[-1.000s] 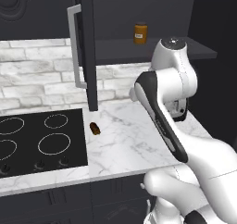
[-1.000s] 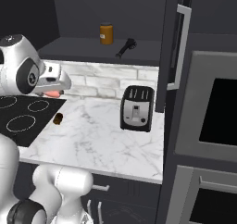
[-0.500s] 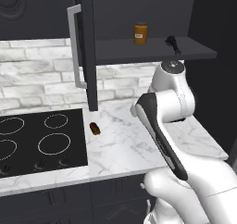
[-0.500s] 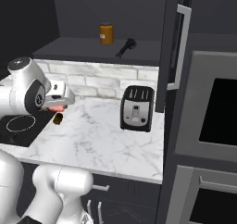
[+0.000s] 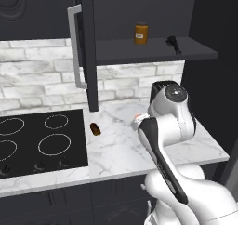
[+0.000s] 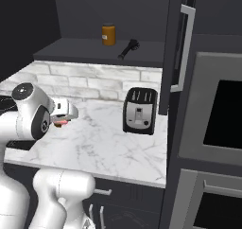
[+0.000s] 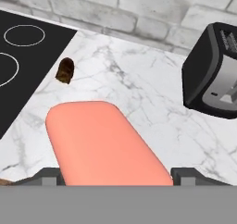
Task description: Pick the bar soap and dish brush from the cabinet and place them on the counter.
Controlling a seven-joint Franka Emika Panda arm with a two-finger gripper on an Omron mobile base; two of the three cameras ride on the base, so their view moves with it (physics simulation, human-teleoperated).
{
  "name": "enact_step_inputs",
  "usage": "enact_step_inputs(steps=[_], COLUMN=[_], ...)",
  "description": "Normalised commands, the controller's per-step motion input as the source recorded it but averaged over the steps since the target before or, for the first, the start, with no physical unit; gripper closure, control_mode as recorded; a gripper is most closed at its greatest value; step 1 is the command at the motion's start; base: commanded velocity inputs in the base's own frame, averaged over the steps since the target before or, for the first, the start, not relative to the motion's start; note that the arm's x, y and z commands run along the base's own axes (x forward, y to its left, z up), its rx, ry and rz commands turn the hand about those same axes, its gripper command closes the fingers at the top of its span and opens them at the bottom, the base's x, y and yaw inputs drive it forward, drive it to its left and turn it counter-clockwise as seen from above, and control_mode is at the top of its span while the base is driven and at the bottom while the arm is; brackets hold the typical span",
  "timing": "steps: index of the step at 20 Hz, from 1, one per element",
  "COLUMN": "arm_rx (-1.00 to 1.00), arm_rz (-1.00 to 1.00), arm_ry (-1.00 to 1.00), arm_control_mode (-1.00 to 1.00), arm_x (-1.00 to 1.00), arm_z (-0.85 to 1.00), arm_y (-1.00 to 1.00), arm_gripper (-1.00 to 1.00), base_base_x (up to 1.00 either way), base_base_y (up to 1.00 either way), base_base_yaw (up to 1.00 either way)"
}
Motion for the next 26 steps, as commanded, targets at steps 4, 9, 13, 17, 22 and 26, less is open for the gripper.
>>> enact_step_inputs(steps=[4, 9, 13, 17, 22, 26], arm_rx=[0.01, 0.04, 0.05, 0.03, 0.0, 0.0], arm_rz=[0.03, 0.03, 0.01, 0.01, 0.0, 0.0], arm_ry=[-0.13, -0.15, -0.1, -0.03, 0.0, 0.0], arm_control_mode=[-1.0, -1.0, -1.0, -1.0, -1.0, -1.0], arm_x=[0.05, 0.09, 0.09, 0.08, 0.11, 0.24], arm_z=[-0.42, -0.3, -0.29, -0.33, -0.37, -0.29], arm_y=[0.0, 0.0, 0.0, 0.0, 0.0, 0.0], arm_gripper=[1.0, 1.0, 1.0, 1.0, 1.0, 1.0], base_base_x=[0.0, 0.0, 0.0, 0.0, 0.0, 0.0], base_base_y=[0.0, 0.0, 0.0, 0.0, 0.0, 0.0], base_base_yaw=[0.0, 0.0, 0.0, 0.0, 0.0, 0.0])
